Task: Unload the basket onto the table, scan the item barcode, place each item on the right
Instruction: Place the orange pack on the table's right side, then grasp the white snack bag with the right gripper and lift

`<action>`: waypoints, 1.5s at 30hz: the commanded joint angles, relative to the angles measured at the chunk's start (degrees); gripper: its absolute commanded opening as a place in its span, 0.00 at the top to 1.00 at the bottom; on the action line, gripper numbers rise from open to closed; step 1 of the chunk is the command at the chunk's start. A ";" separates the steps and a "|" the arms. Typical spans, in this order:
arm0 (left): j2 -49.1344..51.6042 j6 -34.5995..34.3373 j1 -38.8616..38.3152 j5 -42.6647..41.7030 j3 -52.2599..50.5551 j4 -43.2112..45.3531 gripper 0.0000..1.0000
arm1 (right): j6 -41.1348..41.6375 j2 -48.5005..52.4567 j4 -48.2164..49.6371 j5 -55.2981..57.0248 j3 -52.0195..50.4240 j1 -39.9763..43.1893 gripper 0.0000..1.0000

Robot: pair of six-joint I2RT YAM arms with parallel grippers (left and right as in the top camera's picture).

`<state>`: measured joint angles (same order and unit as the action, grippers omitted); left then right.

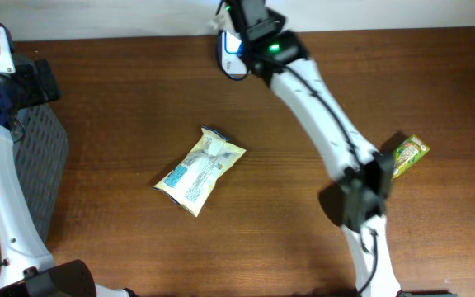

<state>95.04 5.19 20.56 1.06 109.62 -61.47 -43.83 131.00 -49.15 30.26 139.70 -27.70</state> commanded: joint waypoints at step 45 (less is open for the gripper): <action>-0.98 0.94 0.24 0.22 0.35 0.11 0.01 | 36.54 -4.09 -11.34 -55.10 -29.03 -5.44 0.21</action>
<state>95.04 5.19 20.56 1.08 109.62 -61.41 -4.40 127.15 -61.30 -23.70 111.02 -30.65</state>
